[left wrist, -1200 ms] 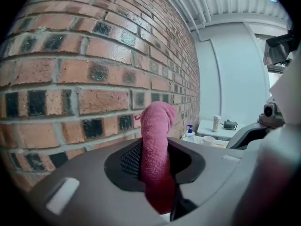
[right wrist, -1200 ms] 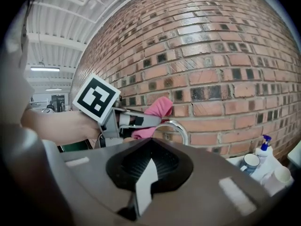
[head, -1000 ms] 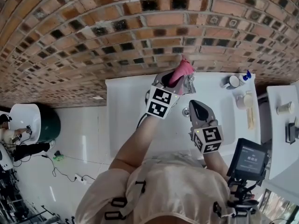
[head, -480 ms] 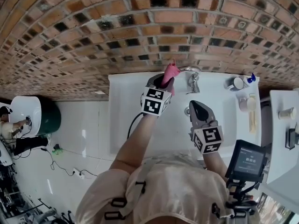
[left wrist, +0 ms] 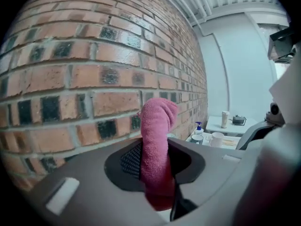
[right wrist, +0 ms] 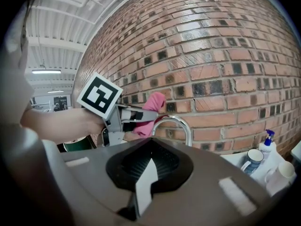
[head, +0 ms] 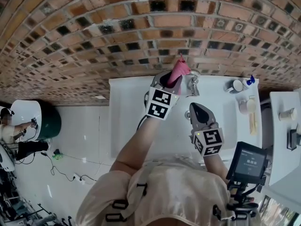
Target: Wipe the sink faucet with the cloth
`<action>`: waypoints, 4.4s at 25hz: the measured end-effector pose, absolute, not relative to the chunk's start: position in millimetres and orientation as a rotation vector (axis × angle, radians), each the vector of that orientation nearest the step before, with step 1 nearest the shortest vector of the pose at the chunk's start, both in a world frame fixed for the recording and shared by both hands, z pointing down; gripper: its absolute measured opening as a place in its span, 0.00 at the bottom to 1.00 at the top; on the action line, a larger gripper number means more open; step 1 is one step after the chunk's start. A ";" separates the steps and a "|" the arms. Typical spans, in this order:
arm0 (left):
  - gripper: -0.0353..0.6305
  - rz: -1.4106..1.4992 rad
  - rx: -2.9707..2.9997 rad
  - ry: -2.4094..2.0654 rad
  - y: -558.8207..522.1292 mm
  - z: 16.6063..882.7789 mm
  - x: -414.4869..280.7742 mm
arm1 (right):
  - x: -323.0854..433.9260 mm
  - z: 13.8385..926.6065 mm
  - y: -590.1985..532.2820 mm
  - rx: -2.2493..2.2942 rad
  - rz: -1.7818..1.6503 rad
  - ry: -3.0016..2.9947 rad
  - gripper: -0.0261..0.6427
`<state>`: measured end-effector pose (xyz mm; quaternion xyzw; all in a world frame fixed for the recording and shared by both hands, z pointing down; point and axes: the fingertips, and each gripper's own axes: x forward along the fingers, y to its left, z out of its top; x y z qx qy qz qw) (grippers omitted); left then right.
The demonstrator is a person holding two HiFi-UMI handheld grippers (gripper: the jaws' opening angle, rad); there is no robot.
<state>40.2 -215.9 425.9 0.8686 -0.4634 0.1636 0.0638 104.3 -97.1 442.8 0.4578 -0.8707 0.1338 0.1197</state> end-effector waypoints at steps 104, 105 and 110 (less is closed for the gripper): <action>0.22 0.716 2.465 -1.180 -221.2 559.3 132.5 | 189.4 474.7 -108.7 1.442 0.529 -2.445 0.02; 0.22 0.678 2.483 -1.191 -218.8 547.2 130.6 | 187.8 473.1 -108.6 1.441 0.525 -2.449 0.02; 0.22 0.491 2.547 -1.291 -199.3 473.3 95.6 | 157.4 461.7 -105.4 1.379 0.483 -2.497 0.02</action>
